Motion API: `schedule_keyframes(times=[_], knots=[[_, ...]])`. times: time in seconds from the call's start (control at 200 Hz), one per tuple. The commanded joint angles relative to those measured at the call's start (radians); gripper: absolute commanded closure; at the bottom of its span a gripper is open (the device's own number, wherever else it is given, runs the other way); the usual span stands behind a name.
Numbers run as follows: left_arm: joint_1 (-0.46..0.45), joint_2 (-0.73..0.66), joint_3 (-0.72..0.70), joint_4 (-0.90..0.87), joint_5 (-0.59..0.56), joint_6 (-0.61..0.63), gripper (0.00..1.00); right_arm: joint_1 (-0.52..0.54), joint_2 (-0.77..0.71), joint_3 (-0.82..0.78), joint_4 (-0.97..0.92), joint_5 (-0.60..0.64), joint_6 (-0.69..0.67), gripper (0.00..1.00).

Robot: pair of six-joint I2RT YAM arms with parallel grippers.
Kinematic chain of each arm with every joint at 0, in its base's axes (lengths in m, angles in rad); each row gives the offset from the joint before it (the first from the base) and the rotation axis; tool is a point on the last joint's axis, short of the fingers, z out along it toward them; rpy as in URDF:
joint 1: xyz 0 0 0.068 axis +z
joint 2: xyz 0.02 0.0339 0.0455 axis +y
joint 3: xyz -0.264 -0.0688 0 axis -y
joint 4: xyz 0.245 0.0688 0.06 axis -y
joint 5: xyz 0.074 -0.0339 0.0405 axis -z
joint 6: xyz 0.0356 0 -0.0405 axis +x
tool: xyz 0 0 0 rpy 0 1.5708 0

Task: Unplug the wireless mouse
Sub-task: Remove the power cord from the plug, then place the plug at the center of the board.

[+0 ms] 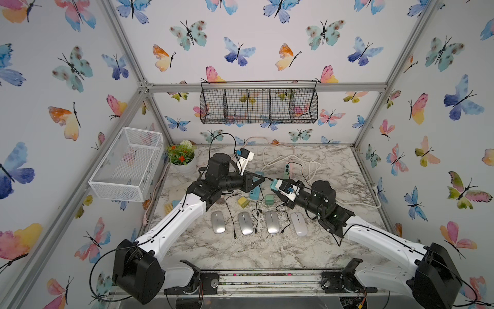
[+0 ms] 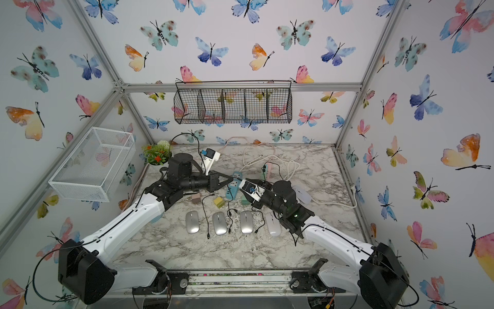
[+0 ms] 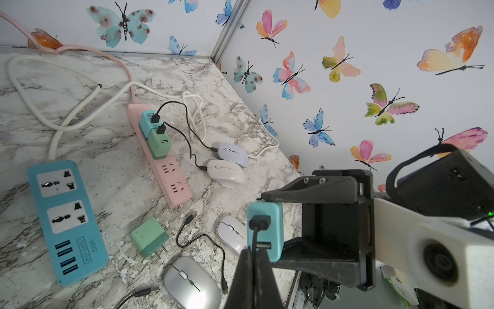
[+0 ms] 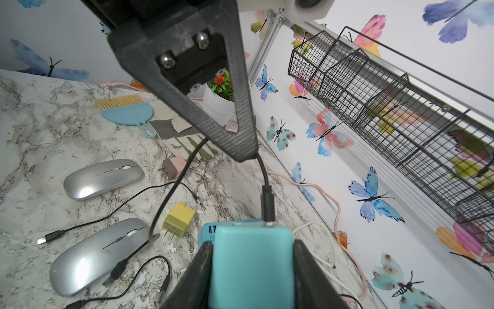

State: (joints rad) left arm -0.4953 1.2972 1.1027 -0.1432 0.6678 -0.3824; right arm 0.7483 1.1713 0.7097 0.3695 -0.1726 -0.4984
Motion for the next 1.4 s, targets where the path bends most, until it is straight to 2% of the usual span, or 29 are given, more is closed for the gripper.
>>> schedule_keyframes(times=[0.0, 0.095, 0.24, 0.646, 0.781, 0.866, 0.996, 1.051, 1.196, 1.397], knots=[[0.055, -0.067, -0.015, 0.019, -0.012, -0.009, 1.00, -0.004, 0.008, 0.010, -0.068, 0.101, -0.017, 0.93], [0.055, -0.067, -0.035, 0.088, 0.015, -0.044, 1.00, -0.004, 0.019, 0.013, -0.069, 0.093, -0.015, 0.96], [0.061, -0.051, 0.015, 0.017, 0.013, -0.008, 1.00, -0.004, 0.031, 0.010, -0.084, 0.118, -0.017, 0.99], [0.147, -0.123, -0.035, 0.018, 0.013, -0.009, 1.00, -0.004, 0.042, -0.034, -0.150, 0.194, 0.028, 0.99], [0.151, -0.122, -0.032, 0.010, -0.004, -0.003, 1.00, -0.004, 0.083, 0.020, -0.238, 0.251, 0.147, 0.99], [0.149, -0.132, -0.036, -0.006, -0.057, 0.002, 1.00, -0.004, 0.123, 0.043, -0.281, 0.315, 0.333, 0.99], [0.126, -0.174, -0.072, -0.017, -0.173, 0.002, 1.00, -0.004, 0.155, 0.033, -0.338, 0.315, 0.594, 0.99], [0.090, -0.187, -0.084, -0.030, -0.272, 0.010, 1.00, -0.004, 0.157, 0.019, -0.356, 0.330, 0.673, 0.99], [-0.037, -0.203, -0.114, -0.042, -0.480, 0.000, 1.00, -0.017, 0.175, -0.019, -0.357, 0.392, 0.779, 0.99], [-0.166, -0.195, -0.169, 0.025, -0.598, -0.064, 1.00, -0.099, 0.285, 0.005, -0.369, 0.356, 0.837, 0.99]])
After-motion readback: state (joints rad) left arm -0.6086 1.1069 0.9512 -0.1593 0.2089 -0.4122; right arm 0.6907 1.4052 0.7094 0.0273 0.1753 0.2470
